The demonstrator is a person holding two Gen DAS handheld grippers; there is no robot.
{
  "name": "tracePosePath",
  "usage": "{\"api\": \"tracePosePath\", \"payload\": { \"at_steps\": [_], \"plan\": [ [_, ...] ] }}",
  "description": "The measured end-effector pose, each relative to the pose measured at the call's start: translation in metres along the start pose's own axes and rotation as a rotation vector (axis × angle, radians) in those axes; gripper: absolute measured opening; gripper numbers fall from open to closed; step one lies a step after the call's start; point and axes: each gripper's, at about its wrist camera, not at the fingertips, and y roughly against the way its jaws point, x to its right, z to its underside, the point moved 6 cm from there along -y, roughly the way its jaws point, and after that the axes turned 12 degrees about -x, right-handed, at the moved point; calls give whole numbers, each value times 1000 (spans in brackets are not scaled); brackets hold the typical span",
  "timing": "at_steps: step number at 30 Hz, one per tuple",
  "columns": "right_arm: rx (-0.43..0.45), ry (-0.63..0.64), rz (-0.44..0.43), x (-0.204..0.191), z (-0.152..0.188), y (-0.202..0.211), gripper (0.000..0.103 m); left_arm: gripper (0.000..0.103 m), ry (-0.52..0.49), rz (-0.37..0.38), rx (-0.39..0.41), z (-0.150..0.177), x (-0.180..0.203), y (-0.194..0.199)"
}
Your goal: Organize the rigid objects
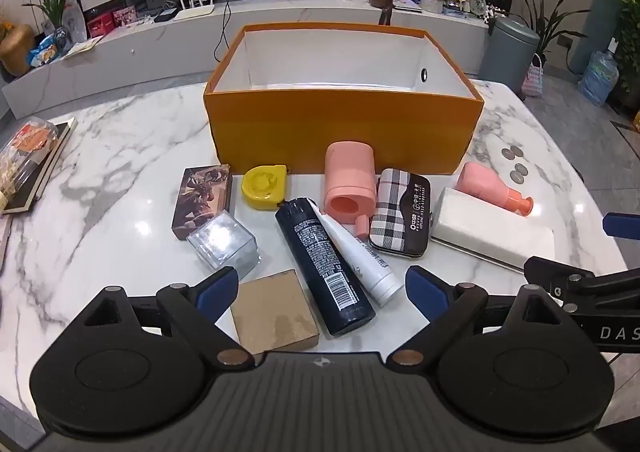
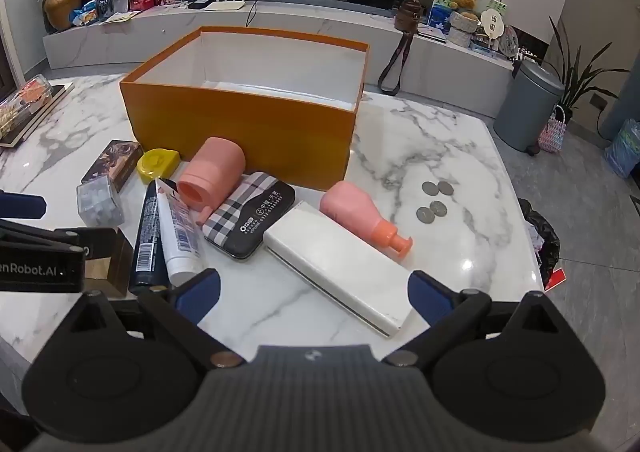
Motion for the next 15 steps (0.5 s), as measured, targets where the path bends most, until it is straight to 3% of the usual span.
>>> {"api": "tracePosePath", "payload": {
  "at_steps": [15],
  "plan": [
    [-1, 0, -2, 1, 0, 0, 98, 103, -29, 11, 0, 0, 8, -1]
  ]
}}
